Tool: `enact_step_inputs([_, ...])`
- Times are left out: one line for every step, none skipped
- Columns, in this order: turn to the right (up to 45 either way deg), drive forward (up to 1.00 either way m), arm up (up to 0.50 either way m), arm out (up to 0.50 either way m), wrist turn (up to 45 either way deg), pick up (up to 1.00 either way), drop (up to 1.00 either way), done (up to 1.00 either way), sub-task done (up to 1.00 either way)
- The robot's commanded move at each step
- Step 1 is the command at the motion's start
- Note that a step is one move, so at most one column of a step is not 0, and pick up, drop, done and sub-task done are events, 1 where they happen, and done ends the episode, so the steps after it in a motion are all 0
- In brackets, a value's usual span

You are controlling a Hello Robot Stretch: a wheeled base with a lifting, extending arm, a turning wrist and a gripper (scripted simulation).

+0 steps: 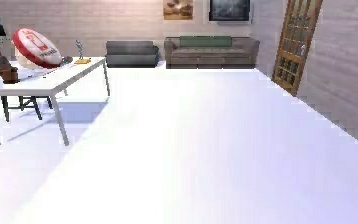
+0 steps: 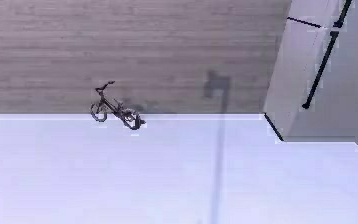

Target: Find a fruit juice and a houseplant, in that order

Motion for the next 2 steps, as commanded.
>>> enact_step_inputs([-45.0,0.0,0.0,0.0,0.0,0.0,0.0,0.0,0.0])
enact_step_inputs([-45.0,0.0,0.0,0.0,0.0,0.0,0.0,0.0,0.0])
